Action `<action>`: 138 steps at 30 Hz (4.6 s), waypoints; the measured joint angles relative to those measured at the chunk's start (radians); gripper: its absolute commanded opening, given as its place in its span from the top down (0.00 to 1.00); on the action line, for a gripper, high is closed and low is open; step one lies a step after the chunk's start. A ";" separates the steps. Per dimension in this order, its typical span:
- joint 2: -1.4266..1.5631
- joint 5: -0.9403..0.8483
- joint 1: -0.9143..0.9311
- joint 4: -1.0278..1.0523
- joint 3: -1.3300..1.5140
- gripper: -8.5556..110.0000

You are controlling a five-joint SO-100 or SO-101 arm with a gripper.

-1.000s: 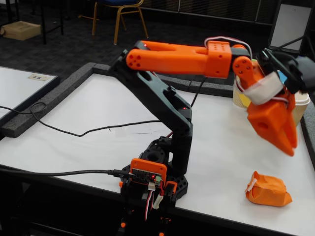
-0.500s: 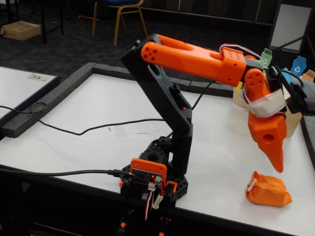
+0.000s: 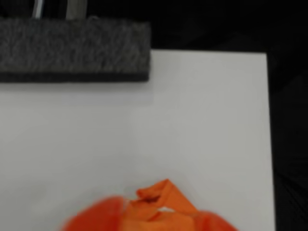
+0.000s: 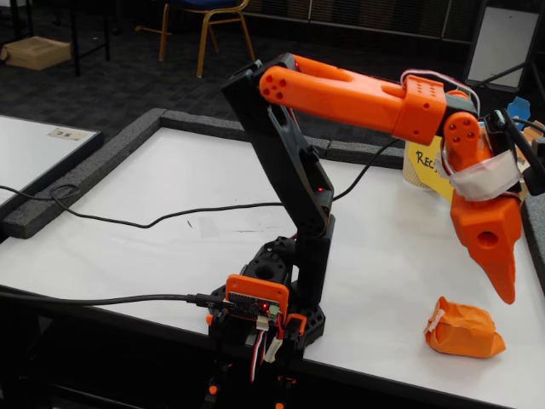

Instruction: Sort rubbish by color.

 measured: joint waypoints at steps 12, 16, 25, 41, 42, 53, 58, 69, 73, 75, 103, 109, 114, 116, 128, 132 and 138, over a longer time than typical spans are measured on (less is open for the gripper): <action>0.000 -0.084 0.032 0.201 -0.040 0.72; 0.000 -0.120 0.044 0.221 -0.041 0.71; -0.080 -0.146 0.049 0.221 -0.041 0.72; -0.348 -0.170 0.058 0.129 -0.044 0.79; -0.370 -0.170 0.058 0.120 -0.044 0.82; -0.434 -0.170 0.052 0.025 -0.069 0.93; -0.436 -0.170 0.025 0.026 -0.081 0.93; -0.376 -0.121 -0.143 0.060 -0.153 0.93; -0.285 -0.097 -0.216 0.060 -0.153 0.93; -0.233 -0.080 -0.250 0.049 -0.153 0.93; 0.445 0.282 -0.446 -0.025 -0.153 0.93; 0.486 0.371 -0.503 -0.074 -0.153 0.93; 0.488 0.397 -0.555 -0.147 -0.135 0.93; 0.486 0.400 -0.574 -0.187 -0.098 0.93; 0.152 0.400 -0.630 -0.371 -0.081 0.93; 0.006 0.400 -0.641 -0.423 -0.120 0.93; -0.143 0.400 -0.678 -0.442 -0.209 0.93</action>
